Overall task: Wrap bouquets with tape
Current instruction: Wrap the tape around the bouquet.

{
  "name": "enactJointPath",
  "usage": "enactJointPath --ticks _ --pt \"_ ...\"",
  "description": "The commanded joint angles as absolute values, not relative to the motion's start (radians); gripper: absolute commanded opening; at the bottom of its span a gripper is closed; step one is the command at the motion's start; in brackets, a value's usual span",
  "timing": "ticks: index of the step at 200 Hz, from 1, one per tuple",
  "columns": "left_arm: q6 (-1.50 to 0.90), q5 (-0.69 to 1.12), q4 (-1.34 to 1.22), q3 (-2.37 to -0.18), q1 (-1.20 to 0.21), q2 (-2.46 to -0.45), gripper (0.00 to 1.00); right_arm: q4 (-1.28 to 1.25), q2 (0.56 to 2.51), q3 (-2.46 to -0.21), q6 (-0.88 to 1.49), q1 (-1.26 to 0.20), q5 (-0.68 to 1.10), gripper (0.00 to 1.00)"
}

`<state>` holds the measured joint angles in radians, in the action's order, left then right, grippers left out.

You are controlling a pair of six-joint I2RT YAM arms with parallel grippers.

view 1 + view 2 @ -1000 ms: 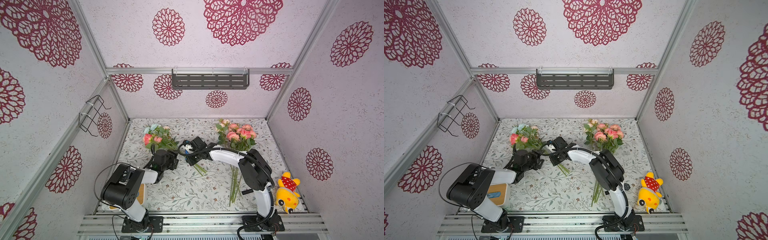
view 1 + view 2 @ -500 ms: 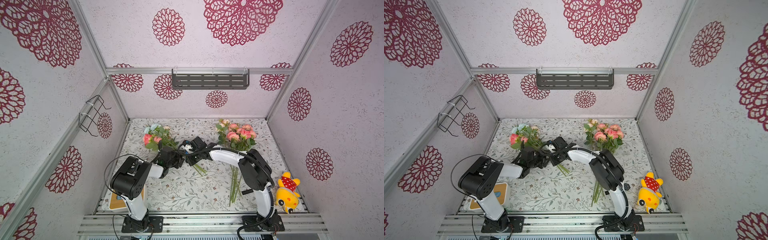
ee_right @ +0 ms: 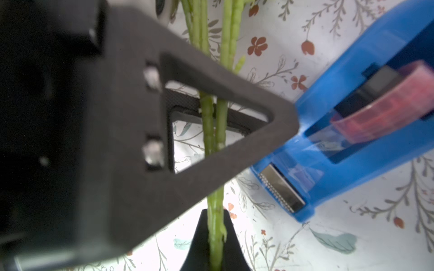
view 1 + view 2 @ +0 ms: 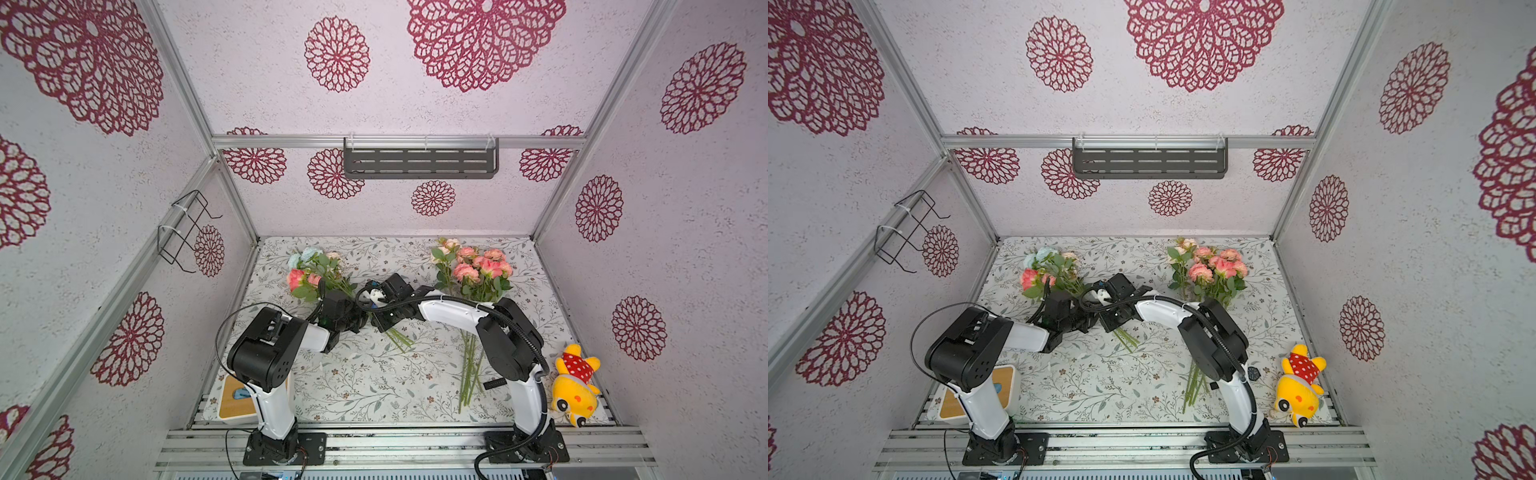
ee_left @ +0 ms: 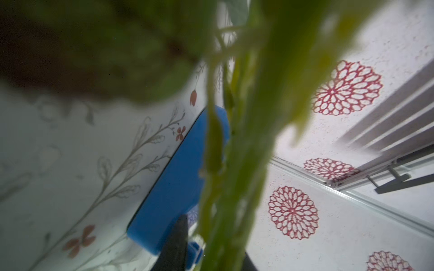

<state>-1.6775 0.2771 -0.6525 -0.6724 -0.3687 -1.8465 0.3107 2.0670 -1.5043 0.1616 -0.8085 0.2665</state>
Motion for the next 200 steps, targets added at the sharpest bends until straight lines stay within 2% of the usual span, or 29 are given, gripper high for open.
enactJointPath --ticks 1,12,28,34,51,78,80,82,88,115,163,182,200 --pt "-1.679 0.284 -0.68 -0.698 -0.374 -1.861 0.07 0.272 2.039 -1.503 0.181 -0.805 0.298 0.0" --pt "-1.673 0.281 -0.677 -0.703 -0.375 -1.862 0.0 0.273 2.037 -1.502 0.183 -0.803 0.297 0.0" --pt "-1.669 0.278 -0.672 -0.705 -0.376 -1.863 0.0 0.27 2.032 -1.495 0.202 -0.791 0.304 0.0" --pt "-1.67 0.275 -0.676 -0.703 -0.376 -1.864 0.0 0.266 2.026 -1.488 0.214 -0.786 0.309 0.04" --pt "-1.672 0.273 -0.687 -0.697 -0.374 -1.868 0.0 0.242 1.994 -1.46 0.279 -0.755 0.343 0.23" --pt "-1.67 0.265 -0.701 -0.689 -0.369 -1.87 0.0 0.144 1.894 -1.355 0.396 -0.703 0.421 0.64" --pt "-1.67 0.264 -0.701 -0.689 -0.369 -1.87 0.0 0.138 1.889 -1.348 0.403 -0.698 0.432 0.76" --pt "-1.668 0.264 -0.701 -0.688 -0.368 -1.87 0.0 0.132 1.882 -1.342 0.408 -0.695 0.44 0.8" --pt "-1.667 0.265 -0.702 -0.689 -0.368 -1.87 0.0 0.12 1.87 -1.327 0.425 -0.685 0.462 0.84" --pt "-1.642 0.272 -0.696 -0.71 -0.368 -1.866 0.0 0.092 1.838 -1.269 0.467 -0.649 0.509 0.85" --pt "-1.536 0.276 -0.616 -0.796 -0.368 -1.839 0.0 -0.106 1.852 -1.218 0.66 -0.595 0.636 0.82" --pt "-1.509 0.281 -0.606 -0.821 -0.368 -1.839 0.0 -0.11 1.887 -1.243 0.694 -0.581 0.678 0.77" --pt "-1.492 0.288 -0.615 -0.837 -0.37 -1.844 0.0 -0.196 1.92 -1.229 0.765 -0.566 0.751 0.69"
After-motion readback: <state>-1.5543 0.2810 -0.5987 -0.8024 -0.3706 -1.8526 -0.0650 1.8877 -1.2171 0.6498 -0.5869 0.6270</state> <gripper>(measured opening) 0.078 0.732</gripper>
